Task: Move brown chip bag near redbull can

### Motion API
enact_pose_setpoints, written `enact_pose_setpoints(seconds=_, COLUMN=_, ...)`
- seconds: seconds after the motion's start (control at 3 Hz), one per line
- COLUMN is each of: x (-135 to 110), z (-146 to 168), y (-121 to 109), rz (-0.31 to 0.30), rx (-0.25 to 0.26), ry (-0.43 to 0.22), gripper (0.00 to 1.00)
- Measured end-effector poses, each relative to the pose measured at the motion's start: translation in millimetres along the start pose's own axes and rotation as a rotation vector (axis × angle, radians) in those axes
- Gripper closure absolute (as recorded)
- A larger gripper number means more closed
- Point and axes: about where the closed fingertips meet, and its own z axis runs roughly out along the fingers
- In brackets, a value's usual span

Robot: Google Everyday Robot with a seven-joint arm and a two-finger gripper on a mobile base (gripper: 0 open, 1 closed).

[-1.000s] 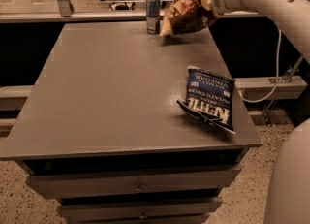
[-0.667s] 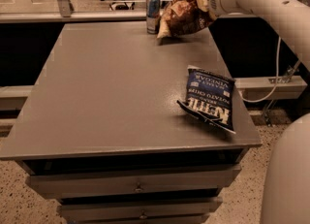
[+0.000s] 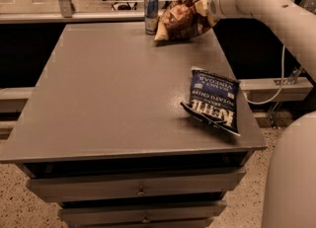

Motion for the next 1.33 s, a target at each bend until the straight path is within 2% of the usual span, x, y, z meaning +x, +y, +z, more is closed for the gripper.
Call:
enact_pose_setpoints(seconds=0.33, x=10.1, z=1.7, y=3.2, rz=0.015, rx=-0.014, ry=0.017, gripper=0.02)
enact_pose_setpoints(seconds=0.67, x=19.4, z=-0.1, y=4.5, rz=0.024, rx=-0.023, ry=0.036, gripper=0.0)
enact_pose_setpoints(seconds=1.0, x=29.0, z=-26.9, y=-5.7, rz=0.032, rx=-0.008, ry=0.036, gripper=0.0)
enact_pose_setpoints(seconds=1.33, x=40.4, z=-67.0, y=-24.3, rz=0.062, rx=-0.024, ry=-0.017, gripper=0.0)
